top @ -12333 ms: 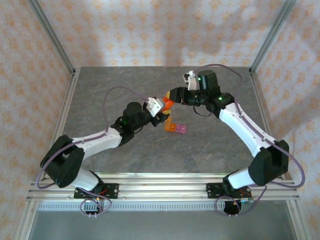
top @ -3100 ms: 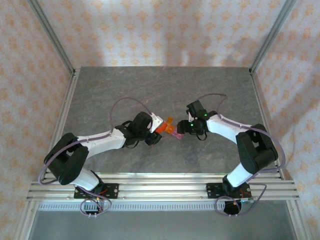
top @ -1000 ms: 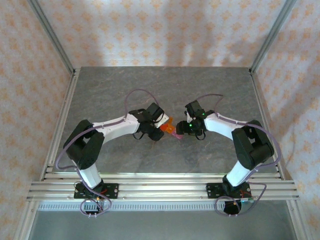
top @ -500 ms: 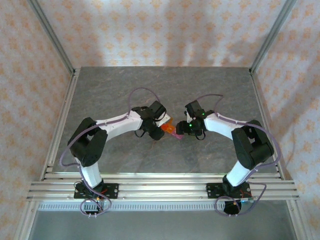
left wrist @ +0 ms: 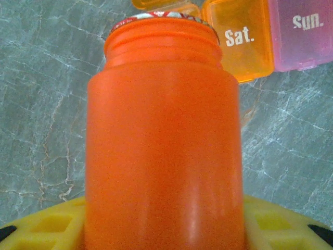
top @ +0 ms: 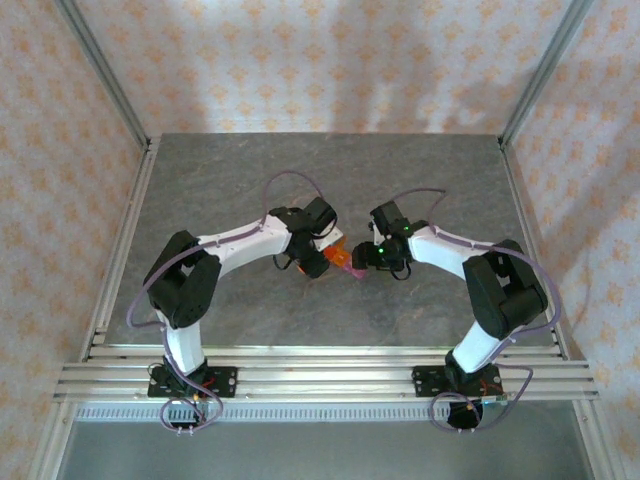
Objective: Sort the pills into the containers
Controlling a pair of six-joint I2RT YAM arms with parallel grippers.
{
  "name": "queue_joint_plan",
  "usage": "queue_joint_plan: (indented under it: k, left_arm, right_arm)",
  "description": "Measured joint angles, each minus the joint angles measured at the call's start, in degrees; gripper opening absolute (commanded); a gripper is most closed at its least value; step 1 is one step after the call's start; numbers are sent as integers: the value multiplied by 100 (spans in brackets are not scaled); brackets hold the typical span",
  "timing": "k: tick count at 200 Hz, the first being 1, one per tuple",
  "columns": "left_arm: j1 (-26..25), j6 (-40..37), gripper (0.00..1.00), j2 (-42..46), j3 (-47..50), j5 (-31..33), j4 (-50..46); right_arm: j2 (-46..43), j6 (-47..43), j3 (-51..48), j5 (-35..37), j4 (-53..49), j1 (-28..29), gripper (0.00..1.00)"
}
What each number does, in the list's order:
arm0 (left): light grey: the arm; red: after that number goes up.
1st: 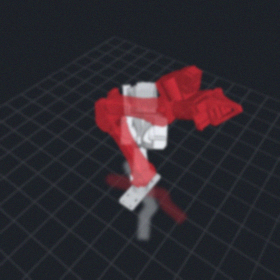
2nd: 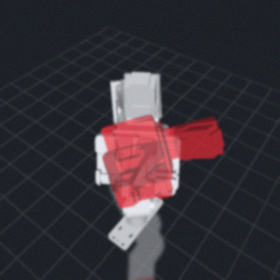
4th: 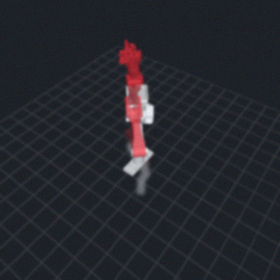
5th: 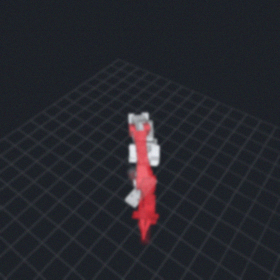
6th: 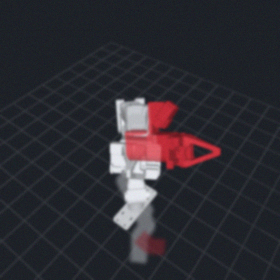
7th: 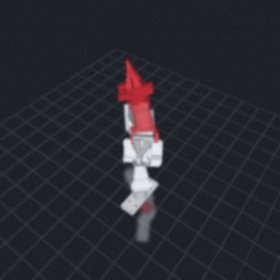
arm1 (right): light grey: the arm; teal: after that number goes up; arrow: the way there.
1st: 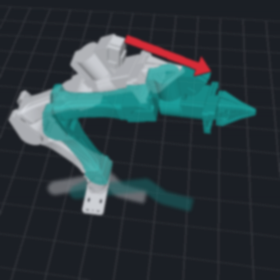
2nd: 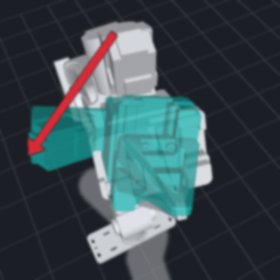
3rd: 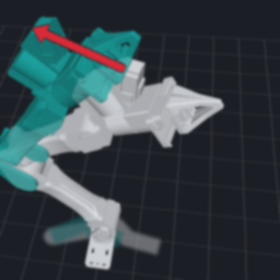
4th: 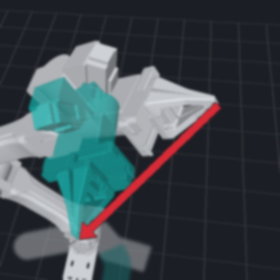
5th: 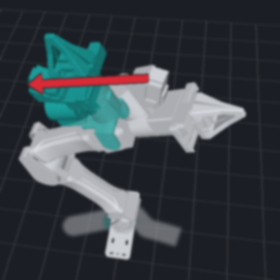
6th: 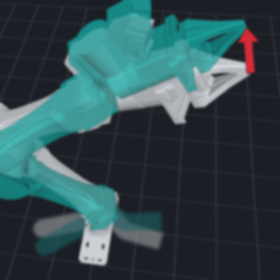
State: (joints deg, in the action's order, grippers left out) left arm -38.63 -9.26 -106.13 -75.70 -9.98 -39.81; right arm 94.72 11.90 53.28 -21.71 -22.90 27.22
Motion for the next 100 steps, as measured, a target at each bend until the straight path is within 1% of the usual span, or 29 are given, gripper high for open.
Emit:
queue_joint_plan:
  k: [100]
  left_arm:
    - [0, -234, 0, -240, -481, 44, -586]
  right_arm:
    - [37, 0, 22, -39, 20, 0, 71]
